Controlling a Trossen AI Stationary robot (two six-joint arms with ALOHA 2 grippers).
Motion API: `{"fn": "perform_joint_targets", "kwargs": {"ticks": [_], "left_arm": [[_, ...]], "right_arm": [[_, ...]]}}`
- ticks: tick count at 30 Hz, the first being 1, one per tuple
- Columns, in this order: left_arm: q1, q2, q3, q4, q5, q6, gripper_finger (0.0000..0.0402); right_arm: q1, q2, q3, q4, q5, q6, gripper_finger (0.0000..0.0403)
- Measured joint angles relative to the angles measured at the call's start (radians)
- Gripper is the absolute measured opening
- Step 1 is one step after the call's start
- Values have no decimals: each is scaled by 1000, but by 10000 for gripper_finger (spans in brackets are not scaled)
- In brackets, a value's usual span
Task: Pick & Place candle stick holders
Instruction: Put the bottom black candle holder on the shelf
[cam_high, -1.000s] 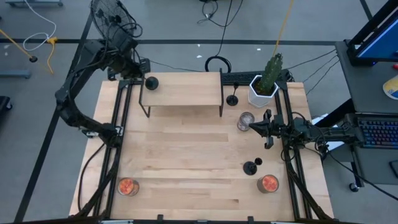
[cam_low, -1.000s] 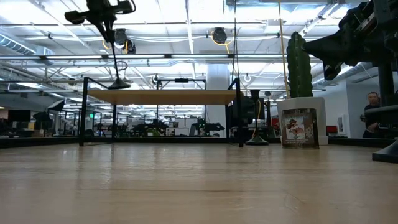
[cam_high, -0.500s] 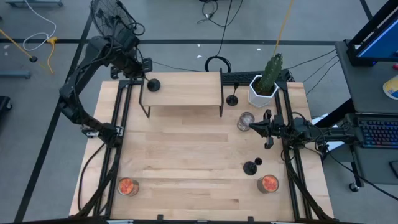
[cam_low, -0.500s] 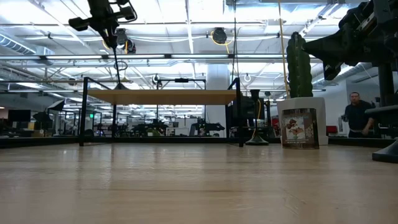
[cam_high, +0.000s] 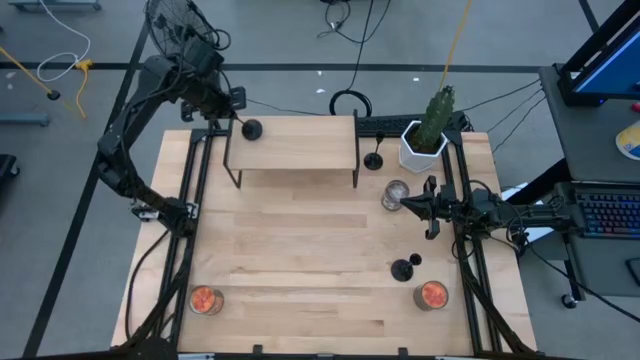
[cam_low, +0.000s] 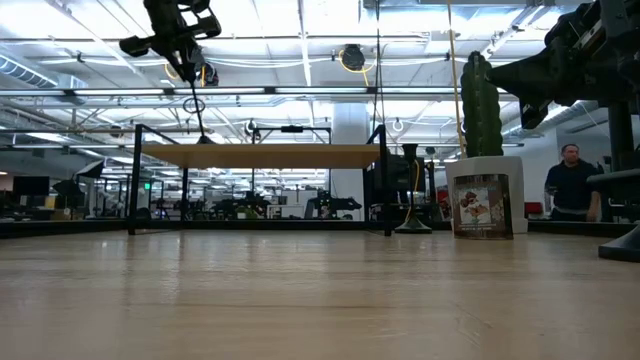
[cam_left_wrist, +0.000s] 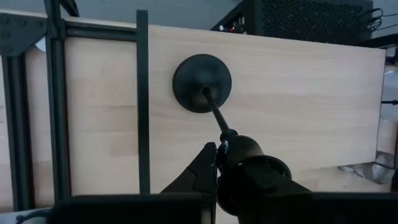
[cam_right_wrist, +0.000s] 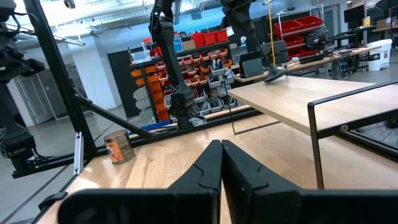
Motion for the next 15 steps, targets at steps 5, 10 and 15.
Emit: {"fn": "perform_joint_targets", "kwargs": {"ticks": [5, 10, 15], "left_arm": [[1, 0, 0, -2, -1, -1, 29], [16, 0, 0, -4, 0, 7, 30], [28, 0, 0, -5, 4, 10, 30]], "right_arm": [[0, 0, 0, 0, 0, 0, 0], [0, 0, 0, 0, 0, 2, 0], [0, 0, 0, 0, 0, 67, 0]]}}
